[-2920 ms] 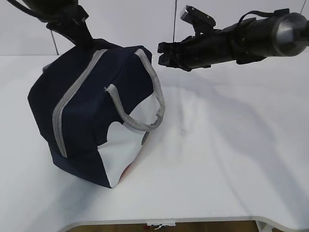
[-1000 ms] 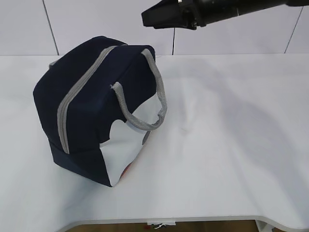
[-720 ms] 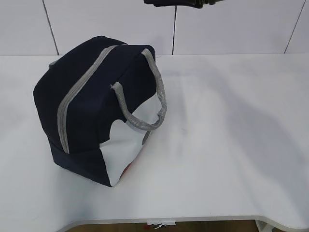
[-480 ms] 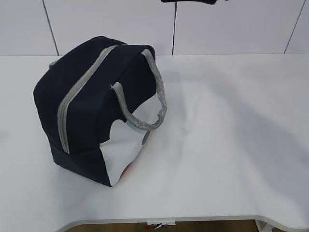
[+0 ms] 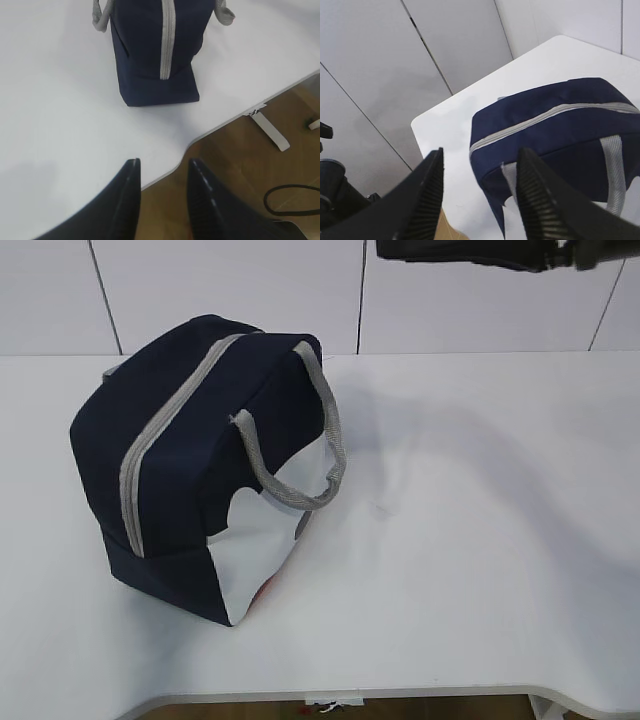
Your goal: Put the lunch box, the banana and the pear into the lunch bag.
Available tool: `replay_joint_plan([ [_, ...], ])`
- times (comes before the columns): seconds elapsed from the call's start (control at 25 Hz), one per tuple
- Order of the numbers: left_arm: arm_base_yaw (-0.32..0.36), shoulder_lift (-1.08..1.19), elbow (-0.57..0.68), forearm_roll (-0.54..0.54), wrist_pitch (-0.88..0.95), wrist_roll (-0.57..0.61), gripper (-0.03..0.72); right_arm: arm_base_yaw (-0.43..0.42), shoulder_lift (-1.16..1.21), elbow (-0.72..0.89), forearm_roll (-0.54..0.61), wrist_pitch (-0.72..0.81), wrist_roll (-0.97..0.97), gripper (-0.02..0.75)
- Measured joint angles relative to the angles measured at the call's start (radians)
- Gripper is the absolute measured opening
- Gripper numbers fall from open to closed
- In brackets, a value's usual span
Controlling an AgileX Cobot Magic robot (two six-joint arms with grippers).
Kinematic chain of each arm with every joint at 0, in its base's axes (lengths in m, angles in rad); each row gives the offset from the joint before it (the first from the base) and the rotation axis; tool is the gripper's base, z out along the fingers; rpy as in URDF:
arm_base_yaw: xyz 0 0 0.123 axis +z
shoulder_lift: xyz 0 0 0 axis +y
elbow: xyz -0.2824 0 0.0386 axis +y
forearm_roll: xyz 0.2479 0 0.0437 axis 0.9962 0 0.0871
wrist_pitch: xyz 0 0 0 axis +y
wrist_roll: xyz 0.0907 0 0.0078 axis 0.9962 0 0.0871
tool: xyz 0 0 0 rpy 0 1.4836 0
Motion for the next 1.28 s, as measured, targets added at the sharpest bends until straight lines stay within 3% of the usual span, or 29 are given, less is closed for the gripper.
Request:
replay_joint_plan([
  [0.64,0.000,-0.284,0.203,-0.004,-0.030,0.000,0.243,0.000,-0.319,0.202,0.000,0.028,-0.001,0.386],
  [1.16,0.002,-0.285,0.208,0.041,-0.046,-0.045,0.243,0.000,-0.519,0.380,0.000,0.055,0.001,0.386],
  [1.28,0.048,-0.285,0.208,0.065,-0.046,-0.045,0.243,0.000,-0.560,0.412,0.000,0.076,0.004,0.386],
])
